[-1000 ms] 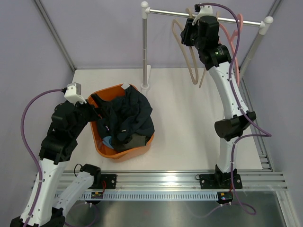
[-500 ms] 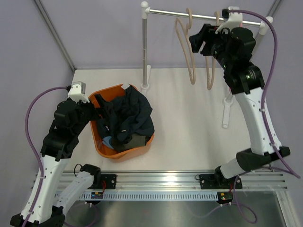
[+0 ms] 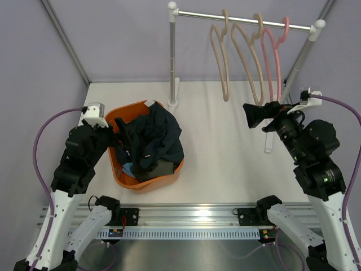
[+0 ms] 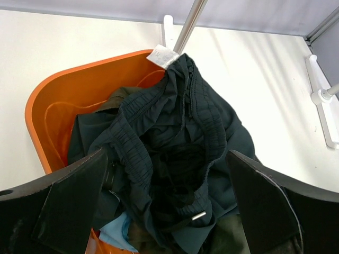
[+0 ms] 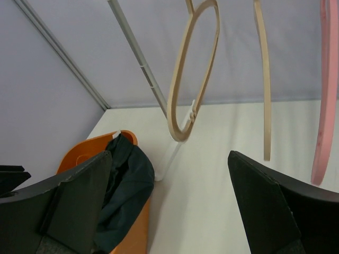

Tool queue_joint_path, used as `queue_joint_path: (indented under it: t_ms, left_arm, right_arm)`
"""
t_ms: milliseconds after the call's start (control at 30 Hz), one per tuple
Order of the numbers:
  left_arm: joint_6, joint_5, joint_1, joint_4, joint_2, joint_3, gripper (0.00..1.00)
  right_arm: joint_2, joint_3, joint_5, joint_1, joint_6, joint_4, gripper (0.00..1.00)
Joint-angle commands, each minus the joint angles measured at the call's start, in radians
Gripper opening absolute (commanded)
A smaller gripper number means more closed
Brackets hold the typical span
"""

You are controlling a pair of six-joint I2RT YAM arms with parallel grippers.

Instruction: Remove the shorts from the hanger

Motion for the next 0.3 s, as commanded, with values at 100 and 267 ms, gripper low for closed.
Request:
queue_joint_path:
  t_ms: [100, 267]
  left_arm:
    - [0.033, 0.011, 0.004, 0.107, -0.061, -0.101, 0.99]
    - [0.042, 0.011, 0.004, 0.125, -0.087, -0.155, 0.99]
  right_arm:
    - [-0.074, -0.117, -0.007, -0.003, 0.054, 0.017, 1.00]
    - [-0.092, -0.162, -0.007, -0.003, 0.051, 0.033, 1.00]
